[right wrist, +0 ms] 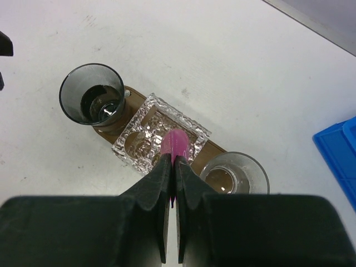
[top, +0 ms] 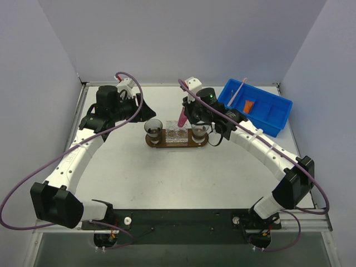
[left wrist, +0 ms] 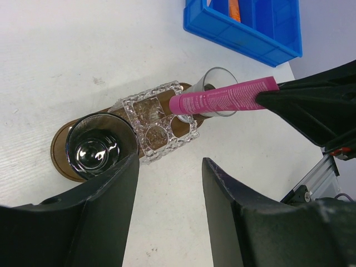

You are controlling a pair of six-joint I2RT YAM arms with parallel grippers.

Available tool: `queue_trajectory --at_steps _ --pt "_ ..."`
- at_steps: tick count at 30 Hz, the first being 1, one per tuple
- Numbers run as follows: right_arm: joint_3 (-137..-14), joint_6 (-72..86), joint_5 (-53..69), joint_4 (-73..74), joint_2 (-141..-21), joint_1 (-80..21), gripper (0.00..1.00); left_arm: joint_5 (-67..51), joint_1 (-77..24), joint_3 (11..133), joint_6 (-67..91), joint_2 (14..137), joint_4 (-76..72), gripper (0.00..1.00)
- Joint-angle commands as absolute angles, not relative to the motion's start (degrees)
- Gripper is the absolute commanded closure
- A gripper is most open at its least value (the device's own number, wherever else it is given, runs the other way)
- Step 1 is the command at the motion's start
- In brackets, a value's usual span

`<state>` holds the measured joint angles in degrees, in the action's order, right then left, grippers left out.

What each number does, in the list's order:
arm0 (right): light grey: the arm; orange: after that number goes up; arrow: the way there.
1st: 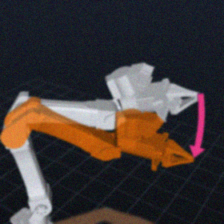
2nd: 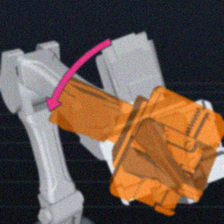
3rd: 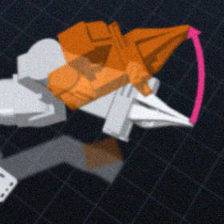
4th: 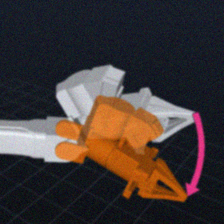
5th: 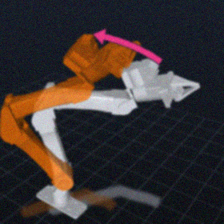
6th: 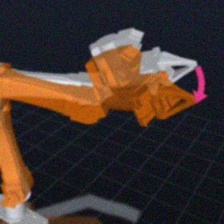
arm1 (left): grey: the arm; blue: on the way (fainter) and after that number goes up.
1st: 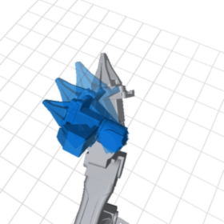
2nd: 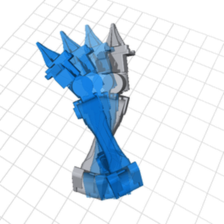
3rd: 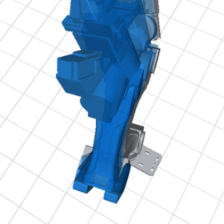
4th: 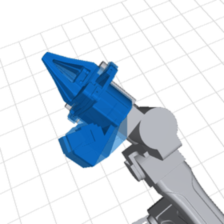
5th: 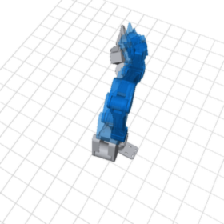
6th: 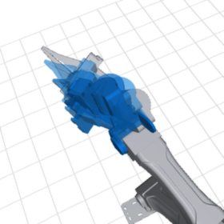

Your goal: Prepare toiletry sets of a toothbrush and toothpaste on the tray

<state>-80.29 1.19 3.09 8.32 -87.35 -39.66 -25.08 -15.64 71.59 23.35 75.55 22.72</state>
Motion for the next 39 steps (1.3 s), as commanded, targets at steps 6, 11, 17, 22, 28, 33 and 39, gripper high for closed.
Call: queue_trajectory --at_steps 6,11,17,22,28,33,39 --pt "-84.9 -1.41 1.23 5.98 -88.42 -40.08 1.0 -24.87 -15.56 73.39 21.88 74.53 22.33 0.41" --pt "-84.02 -1.76 1.23 5.98 -88.59 -40.08 1.0 -24.96 -15.56 72.86 22.15 74.27 22.06 0.41" --pt "-83.58 -1.93 1.41 5.62 -89.21 -40.17 1.0 -25.22 -15.56 72.69 22.06 74.09 21.89 0.41" --pt "-83.58 -1.93 1.41 5.62 -90.0 -40.17 1.0 -25.31 -15.56 72.69 22.06 74.18 21.97 0.41" --pt "-84.02 -2.02 1.85 6.24 -91.23 -40.17 1.0 -25.4 -15.64 72.6 21.97 74.09 21.89 0.41" --pt "-84.2 -2.02 1.93 6.15 -91.93 -40.17 1.0 -25.49 -15.64 72.51 22.06 74.27 21.88 0.41" --pt "-85.43 -2.37 1.76 6.68 -93.51 -40.25 1.0 -25.58 -15.82 72.68 21.8 74.36 21.88 0.41"
